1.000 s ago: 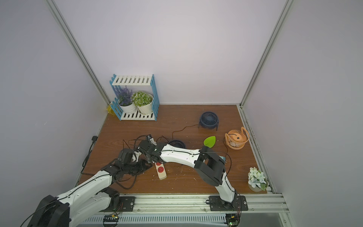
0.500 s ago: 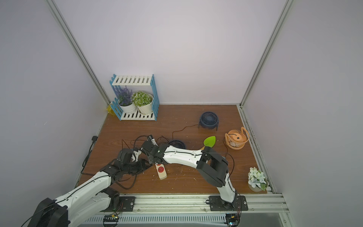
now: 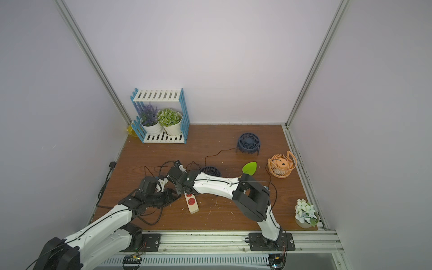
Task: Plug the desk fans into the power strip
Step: Insert the plug into the socket.
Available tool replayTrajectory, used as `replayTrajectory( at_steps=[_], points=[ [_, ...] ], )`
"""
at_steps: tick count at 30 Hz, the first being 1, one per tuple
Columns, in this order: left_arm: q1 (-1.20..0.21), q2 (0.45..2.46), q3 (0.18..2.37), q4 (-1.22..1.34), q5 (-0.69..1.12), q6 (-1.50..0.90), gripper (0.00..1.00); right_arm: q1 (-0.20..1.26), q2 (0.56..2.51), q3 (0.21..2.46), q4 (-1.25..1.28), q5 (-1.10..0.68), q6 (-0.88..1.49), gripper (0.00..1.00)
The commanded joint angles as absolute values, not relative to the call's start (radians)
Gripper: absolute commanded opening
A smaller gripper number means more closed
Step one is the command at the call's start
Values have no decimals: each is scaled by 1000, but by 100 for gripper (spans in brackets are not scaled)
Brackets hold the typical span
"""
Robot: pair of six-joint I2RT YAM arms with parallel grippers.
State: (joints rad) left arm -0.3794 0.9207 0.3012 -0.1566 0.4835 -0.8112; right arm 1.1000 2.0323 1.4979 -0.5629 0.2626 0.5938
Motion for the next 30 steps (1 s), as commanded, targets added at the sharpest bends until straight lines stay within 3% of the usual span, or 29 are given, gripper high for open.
replayTrajectory(
  at_steps=[1, 5, 10, 16, 22, 27, 30],
  points=[
    [-367, 911, 324, -191, 465, -808, 35, 1087, 2288, 1262, -776, 84, 563, 0],
    [-367, 905, 319, -184, 454, -817, 35, 1112, 2236, 1202, -785, 119, 559, 0],
    [-367, 915, 329, -199, 464, -807, 35, 1059, 2374, 1344, -804, 138, 484, 0],
    [-367, 850, 320, -227, 423, -819, 35, 1125, 2262, 1179, -775, 103, 551, 0],
    [-367, 883, 326, -225, 461, -807, 35, 1074, 2398, 1334, -823, 118, 485, 0],
    [-367, 859, 321, -220, 437, -819, 35, 1133, 2269, 1156, -761, 68, 562, 0],
    [-367, 868, 319, -193, 451, -824, 35, 1089, 2381, 1264, -803, 104, 495, 0]
  ],
)
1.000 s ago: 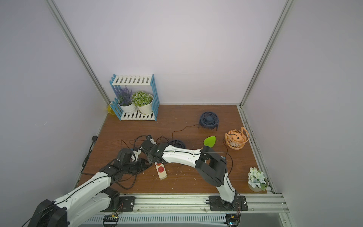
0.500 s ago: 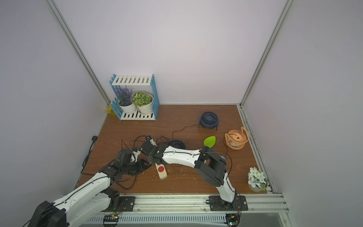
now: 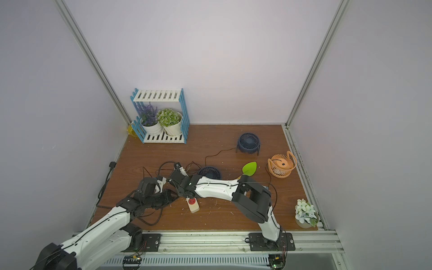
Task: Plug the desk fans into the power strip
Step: Insert the plug into the socket.
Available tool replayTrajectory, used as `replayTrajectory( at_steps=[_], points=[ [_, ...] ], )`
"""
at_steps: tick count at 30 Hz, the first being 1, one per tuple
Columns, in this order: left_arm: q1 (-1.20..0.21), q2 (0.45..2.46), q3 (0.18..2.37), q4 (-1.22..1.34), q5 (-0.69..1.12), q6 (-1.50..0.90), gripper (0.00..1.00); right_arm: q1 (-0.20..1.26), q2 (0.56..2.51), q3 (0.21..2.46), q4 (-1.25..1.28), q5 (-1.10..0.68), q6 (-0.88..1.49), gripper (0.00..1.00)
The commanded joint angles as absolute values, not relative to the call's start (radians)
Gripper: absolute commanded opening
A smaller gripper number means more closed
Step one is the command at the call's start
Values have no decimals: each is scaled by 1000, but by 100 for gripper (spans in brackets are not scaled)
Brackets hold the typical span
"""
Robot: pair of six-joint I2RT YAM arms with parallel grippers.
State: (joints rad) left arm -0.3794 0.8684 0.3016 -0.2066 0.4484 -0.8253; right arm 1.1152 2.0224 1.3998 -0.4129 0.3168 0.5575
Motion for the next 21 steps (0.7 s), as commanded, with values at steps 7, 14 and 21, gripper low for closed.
replayTrajectory(
  at_steps=[7, 14, 21],
  points=[
    [-367, 858, 334, -230, 428, -817, 35, 1073, 2256, 1068, -723, 21, 642, 0],
    [-367, 894, 318, -186, 466, -829, 35, 1124, 2416, 1322, -903, 88, 617, 0],
    [-366, 870, 288, -165, 457, -843, 35, 1102, 2450, 1338, -889, 54, 608, 0]
  ],
)
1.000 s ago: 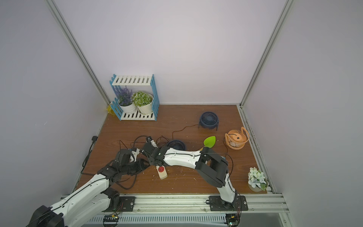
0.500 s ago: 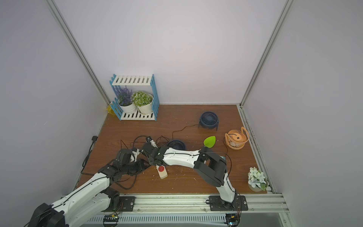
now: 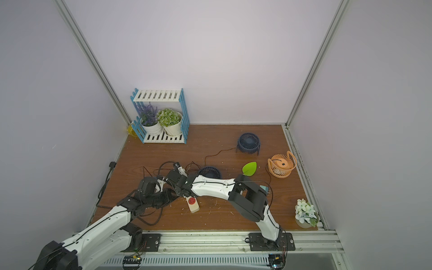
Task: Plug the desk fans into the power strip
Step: Insert the plug into the socket.
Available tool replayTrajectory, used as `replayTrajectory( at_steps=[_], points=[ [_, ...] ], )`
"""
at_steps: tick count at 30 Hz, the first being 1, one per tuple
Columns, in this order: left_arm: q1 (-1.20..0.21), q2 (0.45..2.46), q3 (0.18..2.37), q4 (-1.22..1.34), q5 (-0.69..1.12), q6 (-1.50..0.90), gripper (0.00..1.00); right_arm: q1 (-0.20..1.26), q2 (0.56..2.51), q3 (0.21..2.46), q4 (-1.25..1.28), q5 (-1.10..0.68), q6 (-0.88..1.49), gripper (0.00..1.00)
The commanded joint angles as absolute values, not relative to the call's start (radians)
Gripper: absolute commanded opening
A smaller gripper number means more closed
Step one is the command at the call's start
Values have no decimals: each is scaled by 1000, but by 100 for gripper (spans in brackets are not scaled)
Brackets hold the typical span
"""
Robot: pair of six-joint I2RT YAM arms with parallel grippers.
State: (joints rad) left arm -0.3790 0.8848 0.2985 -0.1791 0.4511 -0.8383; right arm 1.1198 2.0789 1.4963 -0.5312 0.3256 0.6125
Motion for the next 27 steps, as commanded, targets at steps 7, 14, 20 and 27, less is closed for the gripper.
replayTrajectory(
  at_steps=[7, 14, 20, 27],
  points=[
    [-365, 826, 289, -201, 447, -838, 35, 1052, 2433, 1278, -815, 12, 605, 0],
    [-365, 776, 287, -244, 435, -844, 35, 1096, 2479, 1359, -890, 80, 586, 0],
    [-365, 743, 296, -280, 415, -838, 36, 1096, 2342, 1369, -885, 89, 582, 0],
    [-366, 740, 324, -310, 405, -819, 37, 1098, 2130, 1549, -944, 137, 563, 37]
  ],
)
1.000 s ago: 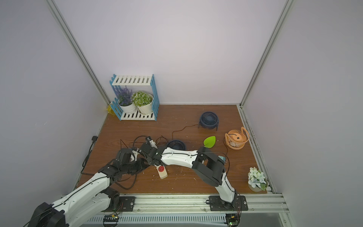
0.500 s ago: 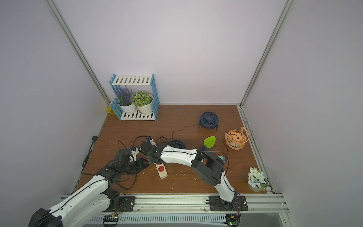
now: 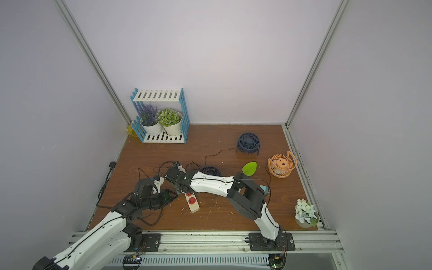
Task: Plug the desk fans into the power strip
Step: Insert the plug into the socket.
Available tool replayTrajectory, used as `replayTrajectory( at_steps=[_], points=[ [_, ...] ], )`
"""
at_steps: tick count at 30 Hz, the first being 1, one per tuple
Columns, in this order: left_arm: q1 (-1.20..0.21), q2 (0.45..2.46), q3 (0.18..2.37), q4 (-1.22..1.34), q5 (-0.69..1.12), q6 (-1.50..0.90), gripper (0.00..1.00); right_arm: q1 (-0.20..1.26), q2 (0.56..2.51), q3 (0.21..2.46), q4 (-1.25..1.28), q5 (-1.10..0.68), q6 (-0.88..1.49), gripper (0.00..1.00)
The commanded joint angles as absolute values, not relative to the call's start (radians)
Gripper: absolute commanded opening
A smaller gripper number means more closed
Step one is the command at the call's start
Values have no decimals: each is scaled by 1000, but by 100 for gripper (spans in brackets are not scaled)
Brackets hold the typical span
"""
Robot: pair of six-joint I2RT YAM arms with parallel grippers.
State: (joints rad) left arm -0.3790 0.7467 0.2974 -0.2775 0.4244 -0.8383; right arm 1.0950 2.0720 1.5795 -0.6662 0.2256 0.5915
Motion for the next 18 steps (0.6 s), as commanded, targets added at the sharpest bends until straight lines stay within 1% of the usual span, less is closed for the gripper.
replayTrajectory(
  at_steps=[1, 5, 7, 10, 14, 18],
  points=[
    [-365, 738, 326, -312, 403, -818, 37, 1098, 2110, 1571, -944, 133, 559, 42],
    [-365, 735, 344, -332, 399, -805, 38, 1097, 2014, 1618, -907, 91, 558, 58],
    [-365, 730, 349, -345, 395, -799, 39, 1099, 1962, 1608, -880, 74, 564, 63],
    [-365, 712, 352, -354, 392, -788, 42, 1099, 1852, 1563, -850, 53, 570, 68],
    [-365, 684, 363, -362, 382, -762, 51, 1100, 1680, 1454, -801, 85, 574, 77],
    [-365, 660, 383, -354, 387, -721, 60, 1093, 1504, 1361, -777, 209, 571, 84]
  ],
)
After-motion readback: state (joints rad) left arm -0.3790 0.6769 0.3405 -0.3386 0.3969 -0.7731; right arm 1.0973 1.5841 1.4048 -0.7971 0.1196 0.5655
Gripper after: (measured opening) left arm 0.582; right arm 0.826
